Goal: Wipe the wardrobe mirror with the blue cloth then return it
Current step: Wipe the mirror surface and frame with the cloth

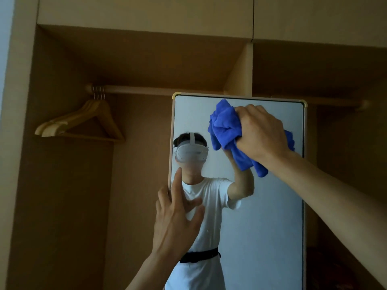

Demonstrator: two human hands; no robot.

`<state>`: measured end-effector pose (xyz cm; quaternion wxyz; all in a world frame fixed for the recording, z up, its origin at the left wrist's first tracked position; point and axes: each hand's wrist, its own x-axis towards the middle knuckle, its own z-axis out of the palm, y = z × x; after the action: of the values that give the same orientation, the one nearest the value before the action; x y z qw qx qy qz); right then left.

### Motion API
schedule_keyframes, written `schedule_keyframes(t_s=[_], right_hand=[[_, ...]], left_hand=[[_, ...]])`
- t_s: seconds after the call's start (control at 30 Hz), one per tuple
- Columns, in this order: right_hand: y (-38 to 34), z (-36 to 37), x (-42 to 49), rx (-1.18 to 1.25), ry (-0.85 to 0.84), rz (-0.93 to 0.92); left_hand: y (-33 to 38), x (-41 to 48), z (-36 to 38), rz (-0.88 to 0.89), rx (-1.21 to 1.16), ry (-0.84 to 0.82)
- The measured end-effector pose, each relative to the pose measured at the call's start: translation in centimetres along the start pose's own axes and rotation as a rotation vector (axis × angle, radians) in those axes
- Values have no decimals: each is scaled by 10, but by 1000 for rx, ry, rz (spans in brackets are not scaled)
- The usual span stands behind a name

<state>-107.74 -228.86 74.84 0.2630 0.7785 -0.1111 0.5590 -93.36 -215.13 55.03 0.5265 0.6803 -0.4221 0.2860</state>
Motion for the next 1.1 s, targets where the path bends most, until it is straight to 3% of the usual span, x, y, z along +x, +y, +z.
schedule_keyframes(t_s=[0.43,0.8,0.93,1.1], right_hand=[[-34,6,-48,-15,-174,-198],[-37,-2,-3,-32,-30,-97],[-57,5,-30,30,-98,-179],[-71,17,-55,55,-62,-255]], left_hand=[[3,-7,-1,-7,-2,-21],[5,-7,-7,-9,4,-65],[3,-9,-5,-18,-38,-50],[0,-11,-8,-46,-74,-80]])
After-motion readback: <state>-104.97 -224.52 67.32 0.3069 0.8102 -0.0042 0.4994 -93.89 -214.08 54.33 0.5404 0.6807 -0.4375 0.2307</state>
